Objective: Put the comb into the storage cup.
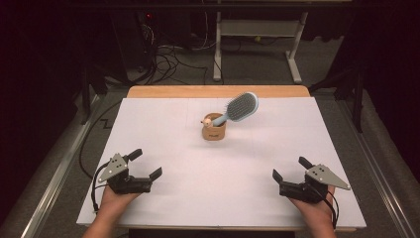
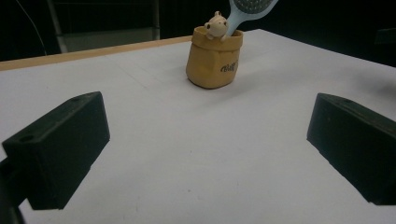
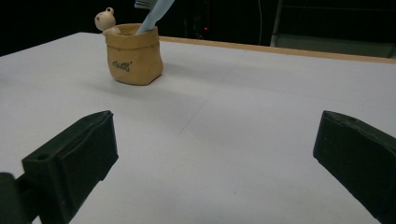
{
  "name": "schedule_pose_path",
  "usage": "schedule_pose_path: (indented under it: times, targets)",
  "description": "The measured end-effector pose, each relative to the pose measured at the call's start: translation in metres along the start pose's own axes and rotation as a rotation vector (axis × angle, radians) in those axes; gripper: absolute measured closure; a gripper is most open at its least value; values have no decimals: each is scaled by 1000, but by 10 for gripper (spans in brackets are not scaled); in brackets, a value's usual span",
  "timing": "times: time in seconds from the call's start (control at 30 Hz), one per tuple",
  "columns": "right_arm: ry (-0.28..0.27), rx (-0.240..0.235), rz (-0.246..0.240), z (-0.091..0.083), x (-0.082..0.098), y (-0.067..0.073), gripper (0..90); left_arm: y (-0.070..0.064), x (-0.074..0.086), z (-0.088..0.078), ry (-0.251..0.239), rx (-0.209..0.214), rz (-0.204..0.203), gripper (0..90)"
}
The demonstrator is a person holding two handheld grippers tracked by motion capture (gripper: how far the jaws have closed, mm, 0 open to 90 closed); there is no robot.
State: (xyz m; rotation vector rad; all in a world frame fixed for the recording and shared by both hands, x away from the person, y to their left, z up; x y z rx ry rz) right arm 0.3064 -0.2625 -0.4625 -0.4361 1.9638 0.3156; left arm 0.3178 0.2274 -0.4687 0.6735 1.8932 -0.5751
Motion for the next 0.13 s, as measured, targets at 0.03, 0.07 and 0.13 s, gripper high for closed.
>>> schedule_pose_path:
  times: [0.03,0.07,0.13]
  targets:
    - [-1,0,2,0,0,0,4,1,0,0,-1,-1,-2,0]
    - [-2,2,1,0,0,-1,4,1,0,-1,-1,-3,-5,0]
    - [-1,4,4,1,0,-2,4,2,0,-1,-3,-6,-7,0]
Point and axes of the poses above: each handheld gripper's, and its own axes: z roughly forward along the jaws, x roughly out of its underside, y roughly to its left, the point moved 3 cm from there along z, roughly forward along the jaws, and after that the axes turned 7 degrees about y, right-handed, at the moved point
